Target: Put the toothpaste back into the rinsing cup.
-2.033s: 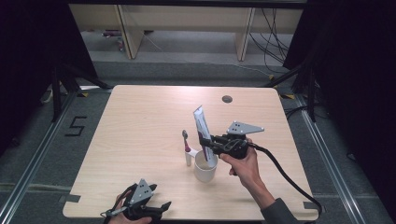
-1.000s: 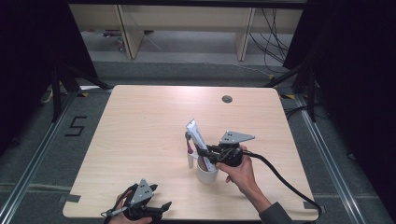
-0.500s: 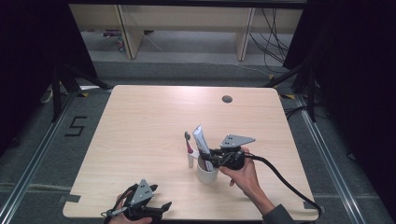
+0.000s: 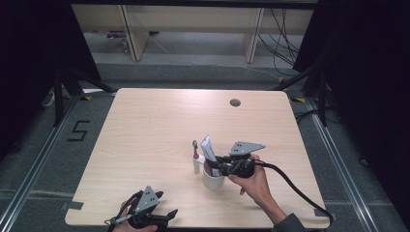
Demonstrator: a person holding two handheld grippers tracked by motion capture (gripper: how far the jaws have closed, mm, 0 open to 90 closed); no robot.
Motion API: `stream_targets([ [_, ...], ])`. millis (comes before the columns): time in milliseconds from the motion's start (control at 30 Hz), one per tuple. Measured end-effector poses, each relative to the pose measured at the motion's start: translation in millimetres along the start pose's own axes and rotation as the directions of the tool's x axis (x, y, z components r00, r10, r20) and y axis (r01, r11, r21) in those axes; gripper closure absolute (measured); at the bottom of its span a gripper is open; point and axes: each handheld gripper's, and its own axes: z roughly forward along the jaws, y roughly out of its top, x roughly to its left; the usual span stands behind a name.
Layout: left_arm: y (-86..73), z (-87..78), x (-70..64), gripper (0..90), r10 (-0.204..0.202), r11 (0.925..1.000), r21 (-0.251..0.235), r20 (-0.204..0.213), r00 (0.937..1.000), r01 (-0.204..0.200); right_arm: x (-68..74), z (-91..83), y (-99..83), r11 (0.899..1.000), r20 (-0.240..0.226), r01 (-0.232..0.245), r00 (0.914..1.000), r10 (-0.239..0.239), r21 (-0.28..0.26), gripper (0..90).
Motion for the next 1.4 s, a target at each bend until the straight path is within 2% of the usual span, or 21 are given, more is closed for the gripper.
stream_targets([
  [67, -0.6, 0.2, -0.6, 22.1, -0.002, 1.0, -0.006, 0.007, 1.0, 0.002, -0.9, -1.9, -0.4, 1.0, 0.02, 0.011, 0.9997, -0.011, -0.016, 73.1],
  [100, -0.3, 0.0, 0.0, 22.1, -0.001, 1.0, 0.002, 0.004, 1.0, 0.001, 0.7, -2.9, -0.6, 1.0, 0.006, -0.015, 0.9999, 0.015, -0.009, 71.9],
  [167, -0.2, 0.6, 0.2, 22.1, -0.003, 1.0, 0.0, 0.006, 1.0, 0.003, -0.4, -5.4, -0.3, 1.0, 0.016, -0.012, 0.9998, 0.012, -0.001, 67.8],
  [267, -0.3, 0.3, -0.3, 22.1, 0.001, 1.0, -0.004, 0.008, 1.0, -0.001, -0.1, -7.2, 0.2, 0.999, 0.001, -0.051, 0.9987, 0.051, -0.007, 64.9],
  [333, 0.2, 0.0, 0.2, 22.1, 0.003, 1.0, 0.003, 0.001, 1.0, -0.003, -3.2, -8.7, 2.2, 0.999, -0.011, -0.028, 0.9996, 0.028, -0.025, 62.9],
  [400, -0.2, -0.3, -0.2, 22.1, 0.001, 1.0, 0.002, 0.007, 1.0, -0.001, -3.5, -11.9, 3.8, 0.999, 0.011, -0.014, 0.9998, 0.015, -0.044, 61.1],
  [533, 0.0, -0.3, -0.2, 22.1, -0.001, 1.0, -0.002, 0.004, 1.0, 0.001, -4.6, -19.8, 7.6, 0.998, 0.0, -0.038, 0.9993, 0.038, -0.05, 59.4],
  [567, -0.1, -0.4, -0.2, 22.1, 0.001, 1.0, 0.0, 0.006, 1.0, -0.001, -3.5, -22.8, 8.1, 0.997, 0.012, -0.064, 0.9979, 0.064, -0.04, 58.9],
  [633, -0.1, 0.5, -0.5, 22.1, -0.01, 0.9999, -0.008, 0.004, 0.9999, 0.011, -7.4, -26.4, 10.0, 0.997, 0.0, -0.038, 0.9993, 0.038, -0.063, 55.9],
  [733, -0.1, 0.0, 0.0, 22.2, 0.0, 1.0, 0.001, 0.003, 1.0, 0.0, -7.1, -30.5, 10.8, 0.996, 0.004, -0.06, 0.9982, 0.06, -0.067, 54.9],
  [867, 0.0, 0.2, -0.3, 22.1, -0.009, 0.9999, -0.008, 0.004, 0.9999, 0.009, -9.3, -37.2, 11.6, 0.997, 0.034, -0.03, 0.9989, 0.033, -0.066, 54.2],
  [1033, -0.6, 1.0, 0.4, 22.1, -0.017, 0.9997, -0.02, 0.005, 0.9999, 0.017, -14.3, -45.8, 9.6, 0.996, 0.048, -0.064, 0.9965, 0.068, -0.069, 52.2],
  [1067, -0.6, 1.0, 0.5, 22.1, -0.016, 0.9997, -0.019, 0.006, 0.9999, 0.016, -16.1, -47.5, 9.4, 0.996, 0.061, -0.05, 0.9966, 0.054, -0.073, 51.8],
  [1100, -0.5, 0.7, 0.5, 22.1, -0.015, 0.9998, -0.016, 0.004, 0.9999, 0.016, -15.1, -50.7, 9.2, 0.995, 0.068, -0.074, 0.9946, 0.078, -0.061, 50.9],
  [1133, -0.6, 1.0, 0.5, 22.1, -0.016, 0.9997, -0.019, 0.005, 0.9999, 0.016, -18.3, -53.7, 9.4, 0.998, 0.1, -0.029, 0.9944, 0.035, -0.058, 50.4],
  [1167, -0.5, 1.0, 0.5, 22.1, -0.018, 0.9996, -0.02, 0.005, 0.9998, 0.018, -18.7, -54.5, 8.9, 0.997, 0.116, -0.024, 0.9927, 0.033, -0.075, 49.9],
  [1200, -0.5, 0.4, 1.2, 22.1, -0.01, 0.9999, -0.012, 0.005, 0.9999, 0.01, -17.5, -57.9, 8.5, 0.996, 0.098, -0.07, 0.9923, 0.076, -0.062, 49.2],
  [1267, -0.6, 0.0, 1.3, 22.1, -0.009, 0.9999, -0.009, 0.004, 1.0, 0.009, -19.2, -63.6, 8.1, 0.996, 0.122, -0.07, 0.9896, 0.077, -0.055, 47.7],
  [1333, -0.2, -0.8, 1.4, 22.1, -0.009, 1.0, -0.001, 0.003, 1.0, 0.009, -23.5, -68.4, 7.6, 0.997, 0.154, -0.032, 0.9873, 0.041, -0.065, 47.0],
  [1367, -0.2, -0.7, 1.4, 22.1, -0.01, 0.9999, -0.003, 0.003, 0.9999, 0.01, -22.3, -70.7, 7.0, 0.996, 0.144, -0.067, 0.9868, 0.075, -0.057, 46.3],
  [1400, -0.3, -0.7, 1.4, 22.1, -0.01, 1.0, -0.002, 0.004, 0.9999, 0.01, -23.7, -72.0, 6.4, 0.995, 0.145, -0.067, 0.9865, 0.076, -0.07, 45.8],
])
